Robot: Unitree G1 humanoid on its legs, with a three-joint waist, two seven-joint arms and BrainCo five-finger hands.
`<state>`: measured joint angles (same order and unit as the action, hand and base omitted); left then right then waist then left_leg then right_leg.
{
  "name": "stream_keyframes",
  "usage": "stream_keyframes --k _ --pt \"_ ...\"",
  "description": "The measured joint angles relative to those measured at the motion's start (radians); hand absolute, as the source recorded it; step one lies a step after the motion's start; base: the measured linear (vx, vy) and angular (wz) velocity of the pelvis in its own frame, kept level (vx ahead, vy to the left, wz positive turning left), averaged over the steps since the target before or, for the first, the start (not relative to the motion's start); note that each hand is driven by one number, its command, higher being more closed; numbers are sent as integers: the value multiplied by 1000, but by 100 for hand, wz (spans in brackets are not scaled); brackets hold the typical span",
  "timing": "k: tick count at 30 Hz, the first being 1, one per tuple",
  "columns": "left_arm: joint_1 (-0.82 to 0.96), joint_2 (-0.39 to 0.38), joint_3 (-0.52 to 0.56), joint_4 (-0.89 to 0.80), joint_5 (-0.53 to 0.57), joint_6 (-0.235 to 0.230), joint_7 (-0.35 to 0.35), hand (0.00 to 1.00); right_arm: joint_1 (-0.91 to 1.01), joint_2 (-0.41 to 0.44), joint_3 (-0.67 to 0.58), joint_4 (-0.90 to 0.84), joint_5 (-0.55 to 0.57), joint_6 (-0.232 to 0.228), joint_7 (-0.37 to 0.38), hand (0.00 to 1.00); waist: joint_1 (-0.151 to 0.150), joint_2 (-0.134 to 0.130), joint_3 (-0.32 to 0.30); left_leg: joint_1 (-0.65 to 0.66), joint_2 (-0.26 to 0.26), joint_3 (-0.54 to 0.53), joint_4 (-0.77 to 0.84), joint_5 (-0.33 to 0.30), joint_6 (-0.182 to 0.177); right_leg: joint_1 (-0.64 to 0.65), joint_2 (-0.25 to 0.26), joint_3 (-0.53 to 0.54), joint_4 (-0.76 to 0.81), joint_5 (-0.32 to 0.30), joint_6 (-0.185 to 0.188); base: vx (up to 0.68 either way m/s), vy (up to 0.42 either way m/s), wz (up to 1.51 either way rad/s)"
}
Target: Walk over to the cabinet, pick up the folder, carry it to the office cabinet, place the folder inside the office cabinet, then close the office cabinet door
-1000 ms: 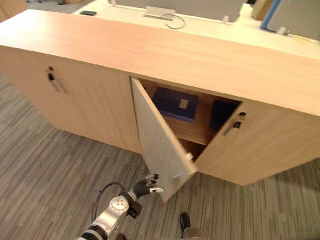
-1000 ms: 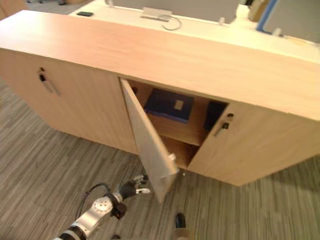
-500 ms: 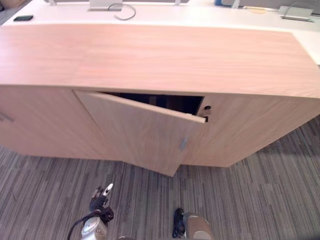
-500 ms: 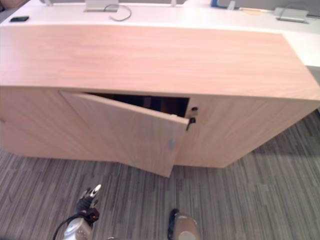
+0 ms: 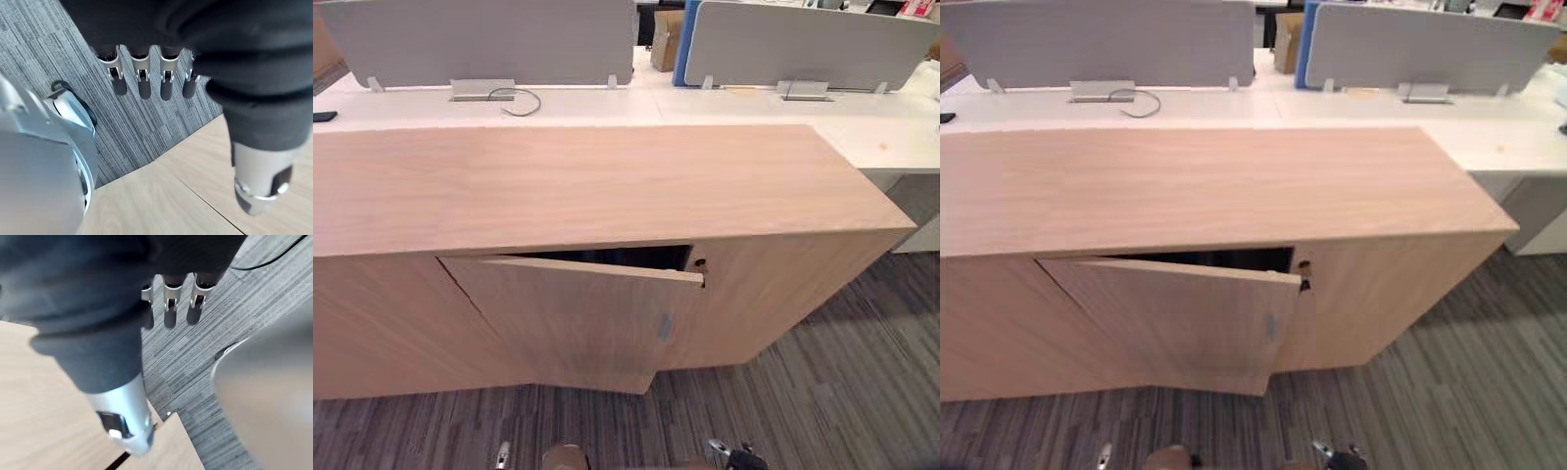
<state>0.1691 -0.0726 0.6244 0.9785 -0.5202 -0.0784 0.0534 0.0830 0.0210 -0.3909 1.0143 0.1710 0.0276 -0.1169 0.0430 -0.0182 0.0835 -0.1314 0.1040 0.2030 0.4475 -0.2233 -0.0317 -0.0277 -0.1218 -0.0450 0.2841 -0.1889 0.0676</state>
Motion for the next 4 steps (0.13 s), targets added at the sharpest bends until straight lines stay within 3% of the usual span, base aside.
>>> stream_keyframes --k 4 --pt "-3 16 -7 54 16 1 -27 0 13 1 -12 25 0 -9 25 0 -1 -2 -44 75 -58 20 -163 68 14 58 -35 -4 -134 69 11 98 99 -4"
